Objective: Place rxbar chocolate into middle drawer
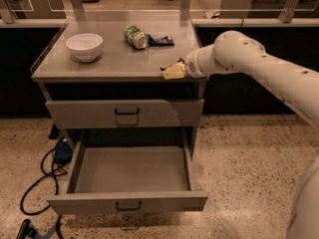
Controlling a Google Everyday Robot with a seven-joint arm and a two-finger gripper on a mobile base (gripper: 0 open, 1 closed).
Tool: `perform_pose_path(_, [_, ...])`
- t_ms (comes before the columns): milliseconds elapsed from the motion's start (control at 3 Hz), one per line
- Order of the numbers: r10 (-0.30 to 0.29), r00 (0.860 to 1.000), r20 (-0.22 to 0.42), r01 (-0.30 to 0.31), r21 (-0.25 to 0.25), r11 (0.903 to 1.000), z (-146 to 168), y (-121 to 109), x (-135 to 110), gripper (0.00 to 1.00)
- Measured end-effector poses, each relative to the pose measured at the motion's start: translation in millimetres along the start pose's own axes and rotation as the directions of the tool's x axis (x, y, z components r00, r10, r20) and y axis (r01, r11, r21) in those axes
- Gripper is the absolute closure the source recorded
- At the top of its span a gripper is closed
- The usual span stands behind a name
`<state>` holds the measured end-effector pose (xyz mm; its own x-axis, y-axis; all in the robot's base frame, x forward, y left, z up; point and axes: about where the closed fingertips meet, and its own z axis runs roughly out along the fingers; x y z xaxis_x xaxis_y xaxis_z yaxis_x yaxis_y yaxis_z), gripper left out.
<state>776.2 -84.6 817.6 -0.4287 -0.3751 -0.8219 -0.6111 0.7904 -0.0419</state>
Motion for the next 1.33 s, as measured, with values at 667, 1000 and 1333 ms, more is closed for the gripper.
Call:
perform_pose_path(667, [0.0, 1.0, 0.0, 0.0, 0.0, 1.0, -3, 0, -4, 1.0])
perform_pose_path(1000, [0.031, 0.996, 0.078, -0.033, 0.023, 0.9992, -46, 23, -30, 1.0])
perform_pose_path(1333, [0.069, 0.986, 0.154, -0.07, 0.002, 0.9976, -114, 98, -55, 1.0])
